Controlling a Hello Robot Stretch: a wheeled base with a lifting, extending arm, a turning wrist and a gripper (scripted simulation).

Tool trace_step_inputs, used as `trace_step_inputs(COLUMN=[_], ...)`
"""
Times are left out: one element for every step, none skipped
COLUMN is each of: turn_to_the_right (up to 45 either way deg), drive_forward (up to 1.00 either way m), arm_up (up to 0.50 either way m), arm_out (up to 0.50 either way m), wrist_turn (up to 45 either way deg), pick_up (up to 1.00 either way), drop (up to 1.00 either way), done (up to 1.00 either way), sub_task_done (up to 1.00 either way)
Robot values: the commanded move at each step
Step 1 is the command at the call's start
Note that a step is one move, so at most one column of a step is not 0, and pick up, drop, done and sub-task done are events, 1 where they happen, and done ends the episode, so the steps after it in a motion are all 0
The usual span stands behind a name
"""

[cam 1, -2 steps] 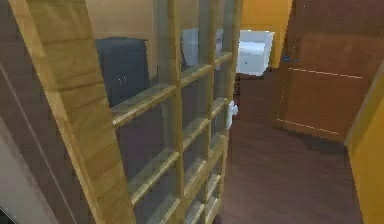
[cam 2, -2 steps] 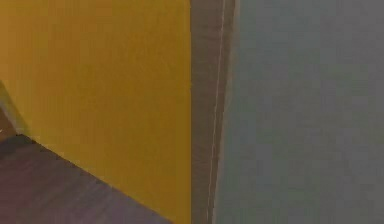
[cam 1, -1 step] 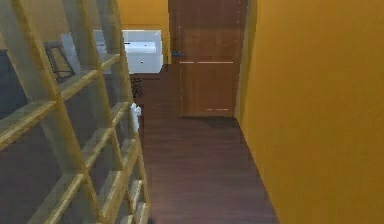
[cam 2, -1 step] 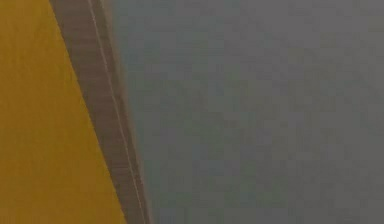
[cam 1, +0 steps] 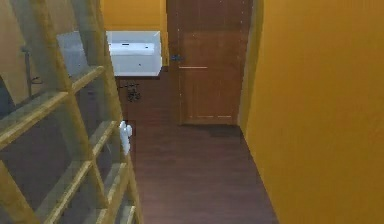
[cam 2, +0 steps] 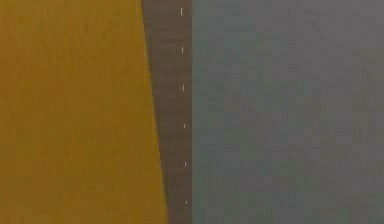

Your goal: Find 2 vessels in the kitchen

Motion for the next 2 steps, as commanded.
trace_step_inputs(turn_to_the_right=[15.0,0.0], drive_forward=[0.00,1.00], arm_up=[0.00,0.00], arm_out=[0.00,0.00], wrist_turn=[0.0,0.0], pick_up=[0.00,0.00], drop=[0.00,0.00], done=[0.00,0.00], sub_task_done=[0.00,0.00])
